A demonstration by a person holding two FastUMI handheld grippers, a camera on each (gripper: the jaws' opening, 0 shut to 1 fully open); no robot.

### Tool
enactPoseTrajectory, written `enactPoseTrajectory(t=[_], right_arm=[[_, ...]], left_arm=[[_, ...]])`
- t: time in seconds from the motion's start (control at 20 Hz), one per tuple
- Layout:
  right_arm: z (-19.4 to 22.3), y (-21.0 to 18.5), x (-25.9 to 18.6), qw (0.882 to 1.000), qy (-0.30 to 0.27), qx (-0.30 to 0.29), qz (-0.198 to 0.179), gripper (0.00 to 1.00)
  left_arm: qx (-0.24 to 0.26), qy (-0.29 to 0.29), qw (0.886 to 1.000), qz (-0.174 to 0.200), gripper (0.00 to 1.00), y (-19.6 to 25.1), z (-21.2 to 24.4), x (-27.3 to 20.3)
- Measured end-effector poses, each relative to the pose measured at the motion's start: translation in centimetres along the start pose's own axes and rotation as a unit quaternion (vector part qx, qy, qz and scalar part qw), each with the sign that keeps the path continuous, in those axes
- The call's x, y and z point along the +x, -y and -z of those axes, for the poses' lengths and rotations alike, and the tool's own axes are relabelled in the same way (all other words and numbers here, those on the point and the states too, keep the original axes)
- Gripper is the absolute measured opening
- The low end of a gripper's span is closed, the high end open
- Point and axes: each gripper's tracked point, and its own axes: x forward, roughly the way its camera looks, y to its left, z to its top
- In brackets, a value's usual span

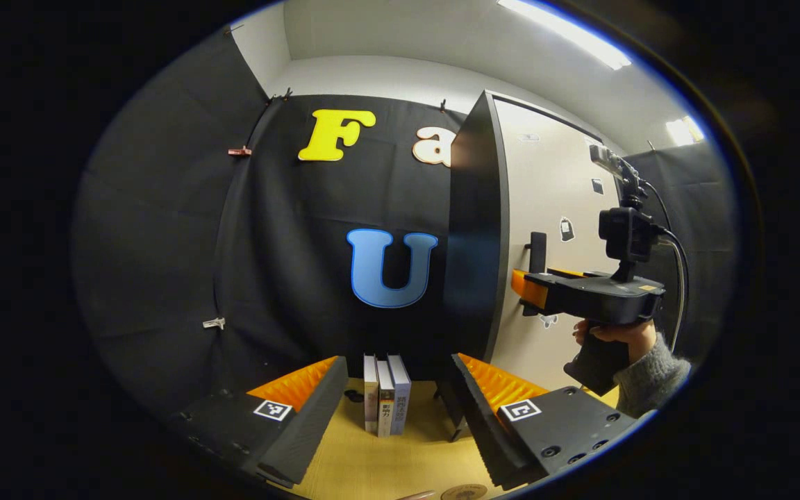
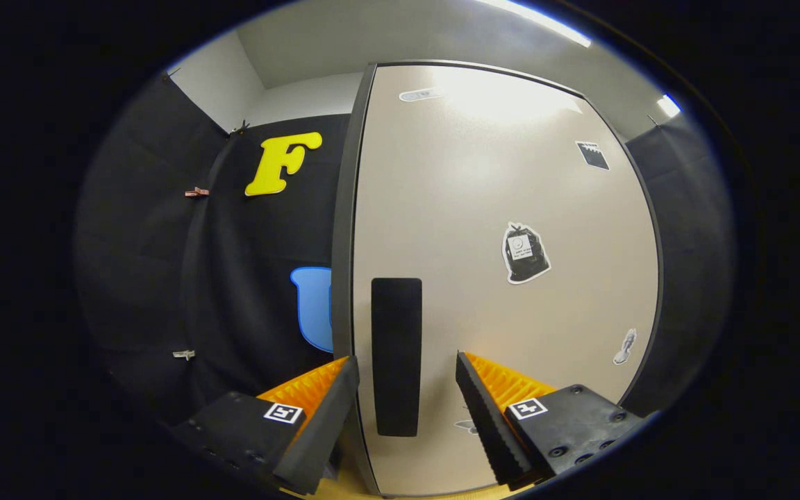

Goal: Open the cabinet door with the right hand, grasp the bottle in the cabinet with the left hand and place it on the coaster, then close the cabinet door with the right hand.

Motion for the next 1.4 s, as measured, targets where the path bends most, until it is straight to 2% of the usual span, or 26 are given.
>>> enactPoseTrajectory(t=[0.05, 0.1, 0.15, 0.25, 0.35, 0.4, 0.45, 0.75, 0.9, 1.4], right_arm=[[0.1, 0.2, 0.2, 1.000, 0.000, -0.003, 0.006, 0.77], [0.3, -0.4, 0.5, 1.000, -0.002, 0.004, -0.002, 0.74], [0.0, -0.7, 0.1, 1.000, -0.003, 0.005, -0.006, 0.58], [0.4, -0.8, 0.2, 1.000, -0.004, -0.016, 0.003, 0.37], [0.4, -0.7, 0.2, 1.000, -0.010, -0.010, 0.000, 0.21], [0.5, -0.6, 0.1, 1.000, -0.017, -0.007, -0.001, 0.21], [0.4, -0.6, 0.1, 1.000, -0.015, -0.007, -0.006, 0.11], [-0.1, -0.5, -3.9, 0.999, -0.032, -0.006, -0.041, 0.11], [-0.7, 0.2, -6.5, 0.998, -0.035, -0.015, -0.052, 0.11], [-1.8, 3.9, -13.3, 0.997, -0.047, -0.023, -0.058, 0.11]], left_arm=[[-0.001, -0.002, 1.000, -0.002, 0.93, -0.1, 0.1, -0.1], [-0.001, -0.003, 1.000, -0.004, 0.94, -0.3, 0.1, 0.0], [-0.002, -0.003, 1.000, -0.005, 0.93, -0.4, 0.1, -0.1], [-0.003, -0.003, 1.000, -0.007, 0.93, -0.4, 0.1, -0.3], [-0.002, 0.000, 1.000, -0.006, 0.93, -0.3, -0.1, -0.7], [-0.001, 0.001, 1.000, -0.006, 0.93, -0.2, -0.1, -1.0], [0.000, 0.002, 1.000, -0.006, 0.93, -0.1, -0.3, -1.2], [0.008, 0.012, 1.000, 0.006, 0.93, 0.3, -1.7, -1.2], [0.009, 0.017, 1.000, 0.021, 0.93, 2.3, -1.7, -2.7], [0.027, 0.025, 0.997, 0.065, 0.93, 6.7, -2.6, -5.2]])
